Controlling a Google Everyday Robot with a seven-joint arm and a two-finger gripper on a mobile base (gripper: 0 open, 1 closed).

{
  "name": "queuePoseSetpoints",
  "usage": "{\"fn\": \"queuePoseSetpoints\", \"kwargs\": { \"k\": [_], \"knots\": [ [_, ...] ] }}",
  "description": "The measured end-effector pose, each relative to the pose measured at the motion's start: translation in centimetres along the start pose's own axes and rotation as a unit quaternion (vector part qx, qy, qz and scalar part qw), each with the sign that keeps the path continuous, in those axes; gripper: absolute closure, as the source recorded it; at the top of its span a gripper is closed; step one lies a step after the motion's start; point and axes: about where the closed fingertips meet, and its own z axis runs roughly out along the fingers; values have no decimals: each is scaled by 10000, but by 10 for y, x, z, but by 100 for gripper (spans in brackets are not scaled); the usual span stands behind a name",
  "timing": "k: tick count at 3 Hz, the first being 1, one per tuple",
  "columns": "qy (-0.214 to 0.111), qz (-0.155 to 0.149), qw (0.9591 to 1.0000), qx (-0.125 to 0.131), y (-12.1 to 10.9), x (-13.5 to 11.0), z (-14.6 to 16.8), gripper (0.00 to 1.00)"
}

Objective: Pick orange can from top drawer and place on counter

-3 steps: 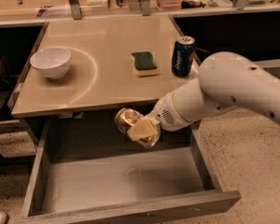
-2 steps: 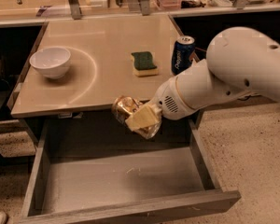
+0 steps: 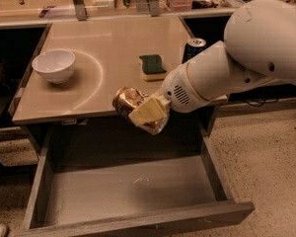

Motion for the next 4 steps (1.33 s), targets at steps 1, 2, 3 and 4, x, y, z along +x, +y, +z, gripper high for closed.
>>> {"fn": "queuePoseSetpoints", "kwargs": {
  "k": [1,2,3,4],
  "knots": [
    [-284,-266,9992,57,-13,-41,10,100],
    [-440,-550,9975,-11,-31,-90,24,100],
    [-413,-739,9964,-96,-46,-128,42,100],
    [-261,-781,9963,-250,-62,-156,68,100]
  ]
}}
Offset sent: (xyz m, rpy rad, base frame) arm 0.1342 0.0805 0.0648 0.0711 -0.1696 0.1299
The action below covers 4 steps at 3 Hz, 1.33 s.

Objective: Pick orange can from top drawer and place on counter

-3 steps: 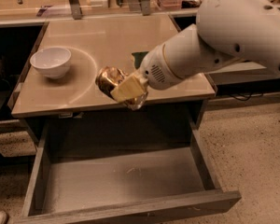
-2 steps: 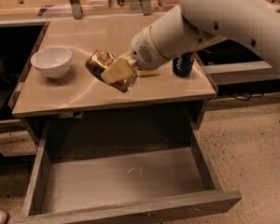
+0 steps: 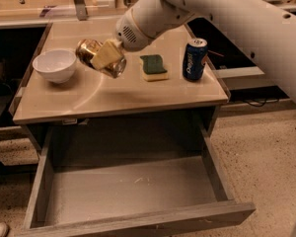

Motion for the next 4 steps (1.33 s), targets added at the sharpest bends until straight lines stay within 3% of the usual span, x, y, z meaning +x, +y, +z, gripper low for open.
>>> {"fn": "queuePoseSetpoints", "kwargs": {
  "k": [2,4],
  "knots": [
    [139,308,9991,-245,-38,-13,47,100],
    [514,708,9961,-137,-63,9,83,100]
  ]
}}
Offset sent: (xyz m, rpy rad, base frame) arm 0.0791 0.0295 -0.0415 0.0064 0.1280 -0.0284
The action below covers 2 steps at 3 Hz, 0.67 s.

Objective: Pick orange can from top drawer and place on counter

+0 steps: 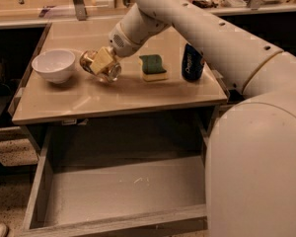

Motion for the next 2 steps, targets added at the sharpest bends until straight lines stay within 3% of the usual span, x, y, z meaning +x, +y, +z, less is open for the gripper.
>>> {"fn": "queuePoseSetpoints", "kwargs": {
  "k": [2],
  "knots": [
    [232,245,9993,151,-12,19,11,100]
  ]
}}
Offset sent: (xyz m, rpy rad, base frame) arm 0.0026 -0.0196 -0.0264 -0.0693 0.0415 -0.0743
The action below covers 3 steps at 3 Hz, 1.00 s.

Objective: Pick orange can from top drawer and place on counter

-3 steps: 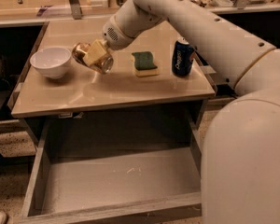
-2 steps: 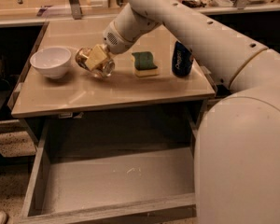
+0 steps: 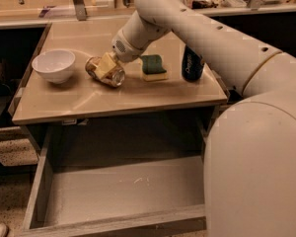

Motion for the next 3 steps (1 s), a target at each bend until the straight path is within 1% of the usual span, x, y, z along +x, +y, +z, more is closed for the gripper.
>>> {"fn": "queuePoseSetpoints", "kwargs": {
  "k": [1,3],
  "knots": [
    [3,2,10000,1,0,0,0,82],
    [3,2,10000,1,0,0,0,36]
  ]
}}
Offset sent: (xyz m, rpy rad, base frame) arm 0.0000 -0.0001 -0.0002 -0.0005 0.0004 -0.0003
